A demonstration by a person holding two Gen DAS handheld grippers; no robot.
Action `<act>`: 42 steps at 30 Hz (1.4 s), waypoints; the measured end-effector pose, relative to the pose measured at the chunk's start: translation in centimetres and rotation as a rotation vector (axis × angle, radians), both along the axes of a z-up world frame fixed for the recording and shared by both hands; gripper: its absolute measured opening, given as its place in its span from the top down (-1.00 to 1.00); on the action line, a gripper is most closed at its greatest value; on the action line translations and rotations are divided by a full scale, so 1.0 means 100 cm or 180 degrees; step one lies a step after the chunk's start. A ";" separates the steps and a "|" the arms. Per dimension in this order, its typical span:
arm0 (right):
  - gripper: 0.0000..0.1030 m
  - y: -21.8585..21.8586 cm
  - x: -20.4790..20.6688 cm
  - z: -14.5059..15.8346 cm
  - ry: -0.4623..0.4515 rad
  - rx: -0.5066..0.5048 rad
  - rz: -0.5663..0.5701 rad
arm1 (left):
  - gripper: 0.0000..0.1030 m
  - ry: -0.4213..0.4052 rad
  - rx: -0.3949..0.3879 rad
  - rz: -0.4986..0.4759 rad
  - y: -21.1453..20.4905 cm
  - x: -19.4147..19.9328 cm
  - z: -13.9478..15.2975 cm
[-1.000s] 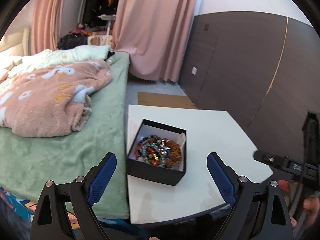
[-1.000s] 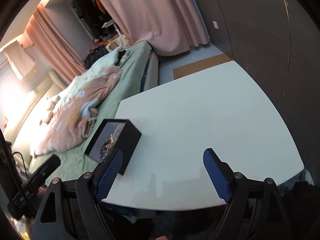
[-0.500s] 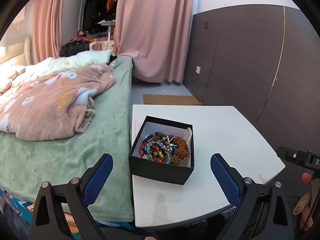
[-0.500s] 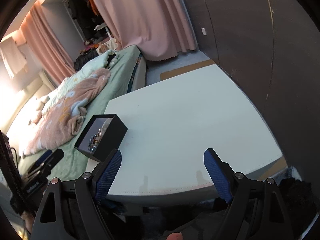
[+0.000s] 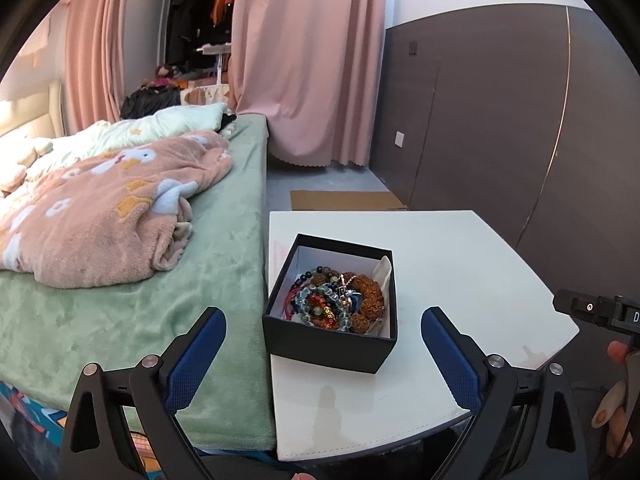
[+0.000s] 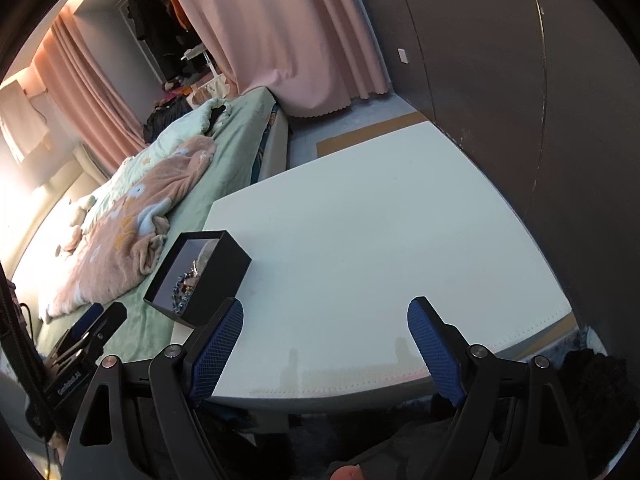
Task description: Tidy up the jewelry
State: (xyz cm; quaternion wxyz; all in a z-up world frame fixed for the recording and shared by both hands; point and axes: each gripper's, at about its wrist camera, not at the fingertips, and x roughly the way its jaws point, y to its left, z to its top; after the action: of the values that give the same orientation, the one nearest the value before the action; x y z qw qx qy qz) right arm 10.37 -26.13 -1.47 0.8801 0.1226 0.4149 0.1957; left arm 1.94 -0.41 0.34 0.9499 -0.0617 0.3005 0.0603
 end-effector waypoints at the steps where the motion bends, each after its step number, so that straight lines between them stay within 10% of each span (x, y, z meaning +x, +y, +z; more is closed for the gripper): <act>1: -0.65 0.000 0.000 0.000 -0.0005 0.0003 0.0000 | -0.91 -0.0003 -0.0003 0.0002 0.000 0.000 0.000; 42: -0.65 0.000 0.000 -0.004 0.0102 0.0002 -0.0076 | -0.94 0.0041 -0.0028 0.0061 0.004 0.003 -0.005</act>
State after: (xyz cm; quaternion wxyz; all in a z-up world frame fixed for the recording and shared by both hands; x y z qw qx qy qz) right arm 10.40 -26.12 -1.84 0.8756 0.1309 0.4273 0.1833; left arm 2.27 -0.03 -0.13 0.9470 -0.0684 0.3062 0.0684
